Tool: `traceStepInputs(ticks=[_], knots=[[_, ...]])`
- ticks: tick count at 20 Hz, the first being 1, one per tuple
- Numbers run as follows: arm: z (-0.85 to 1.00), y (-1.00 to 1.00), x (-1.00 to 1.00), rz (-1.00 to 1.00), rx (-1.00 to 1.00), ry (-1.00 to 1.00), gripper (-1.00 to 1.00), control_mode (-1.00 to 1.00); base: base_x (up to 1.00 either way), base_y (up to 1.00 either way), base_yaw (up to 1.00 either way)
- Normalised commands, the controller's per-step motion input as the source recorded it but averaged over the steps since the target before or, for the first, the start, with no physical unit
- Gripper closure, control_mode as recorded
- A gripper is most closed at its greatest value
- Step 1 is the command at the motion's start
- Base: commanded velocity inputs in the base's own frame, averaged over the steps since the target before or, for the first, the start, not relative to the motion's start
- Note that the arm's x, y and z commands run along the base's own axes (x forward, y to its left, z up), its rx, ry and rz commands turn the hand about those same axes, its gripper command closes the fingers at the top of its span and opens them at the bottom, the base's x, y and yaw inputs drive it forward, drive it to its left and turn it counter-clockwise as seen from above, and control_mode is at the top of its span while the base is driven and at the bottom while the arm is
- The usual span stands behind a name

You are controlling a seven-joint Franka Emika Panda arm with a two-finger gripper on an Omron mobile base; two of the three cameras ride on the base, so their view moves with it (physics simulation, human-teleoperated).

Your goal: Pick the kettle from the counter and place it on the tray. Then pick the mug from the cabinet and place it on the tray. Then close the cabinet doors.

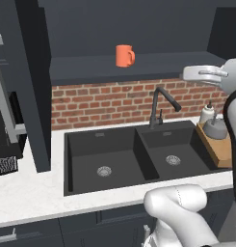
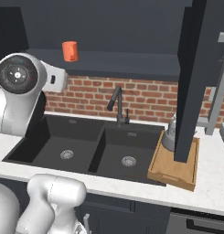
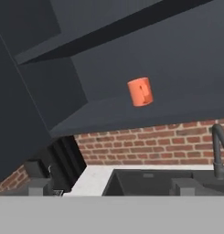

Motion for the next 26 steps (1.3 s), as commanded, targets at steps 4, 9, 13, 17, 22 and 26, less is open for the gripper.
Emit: traceStepInputs(ticks=[4, 9, 13, 17, 22, 26], knots=[[0.03, 0.21, 0.25, 0.05, -0.13, 0.0, -1.0, -1.0, 0.0, 0.0, 0.0], [0.02, 0.11, 0.22, 0.06, -0.21, 0.0, -1.0, -1.0, 0.0, 0.0, 0.0], [0.03, 0.02, 0.26, 0.01, -0.14, 0.0, -1.0, -1.0, 0.0, 0.0, 0.0], [0.01, 0.0, 0.24, 0.04, -0.01, 0.0, -1.0, -1.0, 0.0, 0.0, 0.0], [0.0, 0.1, 0.31, 0.0, 0.0, 0.01, -1.0, -1.0, 0.0, 0.0, 0.0], [-0.07, 0.16, 0.33, 0.0, 0.0, 0.0, -1.0, -1.0, 0.0, 0.0, 0.0]])
